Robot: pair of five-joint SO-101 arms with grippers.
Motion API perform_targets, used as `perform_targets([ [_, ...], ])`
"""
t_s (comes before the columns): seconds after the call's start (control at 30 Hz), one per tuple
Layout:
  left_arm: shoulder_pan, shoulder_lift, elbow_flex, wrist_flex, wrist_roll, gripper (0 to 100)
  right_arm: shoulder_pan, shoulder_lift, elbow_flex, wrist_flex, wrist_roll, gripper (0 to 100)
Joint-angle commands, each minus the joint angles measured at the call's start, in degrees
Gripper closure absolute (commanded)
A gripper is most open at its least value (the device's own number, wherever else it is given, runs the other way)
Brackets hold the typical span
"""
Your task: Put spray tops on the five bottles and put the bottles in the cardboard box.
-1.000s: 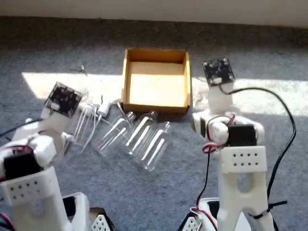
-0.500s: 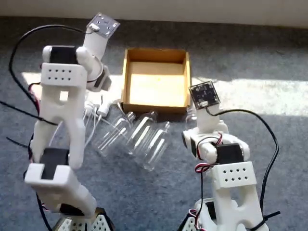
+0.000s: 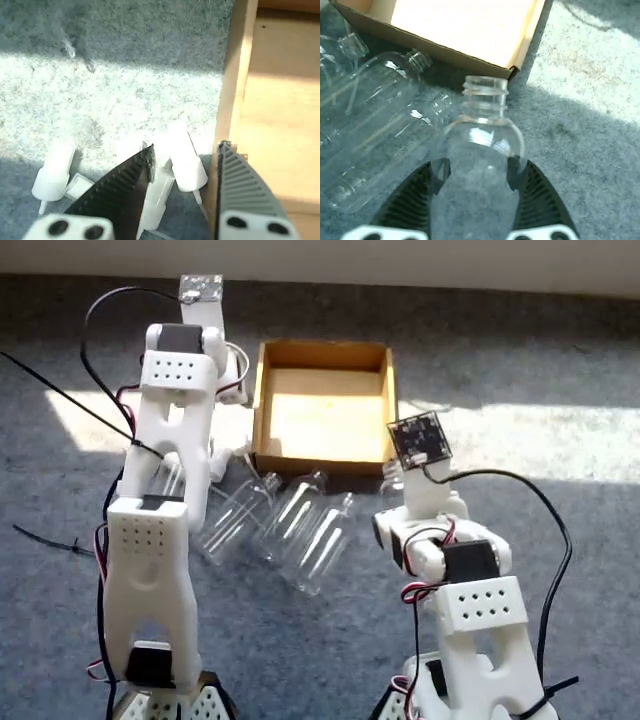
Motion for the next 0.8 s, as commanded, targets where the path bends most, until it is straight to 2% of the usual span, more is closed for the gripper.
perform_targets([
  [0.0, -1.10, 1.36, -5.49, 0.62, 4.22, 80, -0.84, -1.01, -0.22, -0.84, -0.70, 99.5],
  [0.2, 0.48, 1.98, -7.52, 5.01, 4.84, 80, -0.84, -1.01, -0.22, -0.84, -0.70, 99.5],
  [0.33, 2.59, 3.91, -6.29, 4.92, 5.10, 80, -0.84, -1.01, -0.22, -0.75, -0.70, 99.5],
  [0.47, 2.42, 7.08, -6.37, 5.27, 7.65, 80, -0.66, -1.01, -0.13, -0.75, -0.70, 99.5],
  [0.77, 2.59, 8.40, -6.11, 6.42, 7.82, 80, -0.57, -1.01, -0.13, -0.75, -0.70, 99.5],
])
